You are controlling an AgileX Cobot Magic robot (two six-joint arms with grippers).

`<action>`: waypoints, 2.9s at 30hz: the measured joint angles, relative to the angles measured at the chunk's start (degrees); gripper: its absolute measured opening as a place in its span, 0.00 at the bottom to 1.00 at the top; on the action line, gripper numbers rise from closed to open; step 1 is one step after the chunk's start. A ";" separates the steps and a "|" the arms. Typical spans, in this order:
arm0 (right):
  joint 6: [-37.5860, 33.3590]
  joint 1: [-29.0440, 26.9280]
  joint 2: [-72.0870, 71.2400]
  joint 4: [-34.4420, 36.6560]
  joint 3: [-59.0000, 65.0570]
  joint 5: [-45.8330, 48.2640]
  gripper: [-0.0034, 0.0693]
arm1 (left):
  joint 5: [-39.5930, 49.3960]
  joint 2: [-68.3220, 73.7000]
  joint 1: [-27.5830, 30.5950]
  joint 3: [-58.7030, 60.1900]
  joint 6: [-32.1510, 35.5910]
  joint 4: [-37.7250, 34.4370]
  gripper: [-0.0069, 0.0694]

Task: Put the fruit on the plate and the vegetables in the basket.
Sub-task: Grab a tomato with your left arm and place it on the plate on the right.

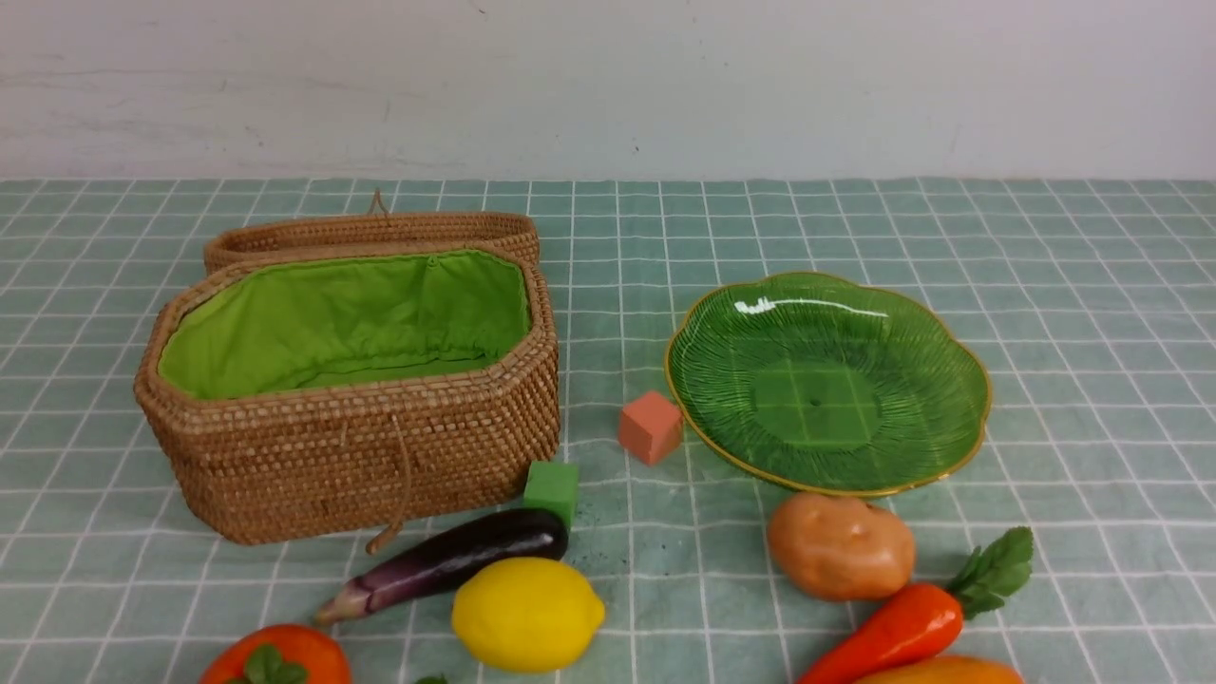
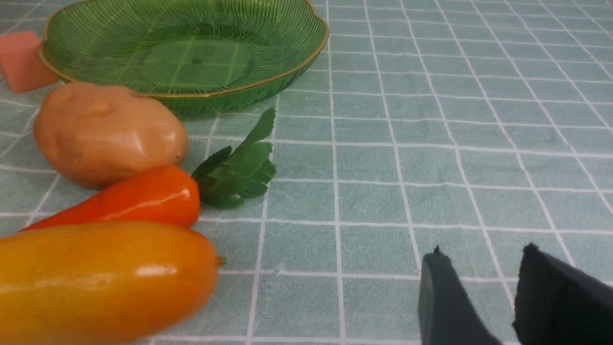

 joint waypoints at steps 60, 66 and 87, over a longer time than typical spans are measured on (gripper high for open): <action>0.00 0.00 0.00 0.00 0.00 0.00 0.38 | 19.62 52.74 -0.01 -33.69 -10.87 -12.19 0.55; 0.00 0.00 0.00 0.00 0.00 0.00 0.38 | 16.72 62.15 -0.01 -33.69 -10.79 -12.33 0.82; 0.00 0.00 0.00 0.00 0.00 0.00 0.38 | 5.04 77.30 -0.01 -33.53 -9.46 -16.37 0.87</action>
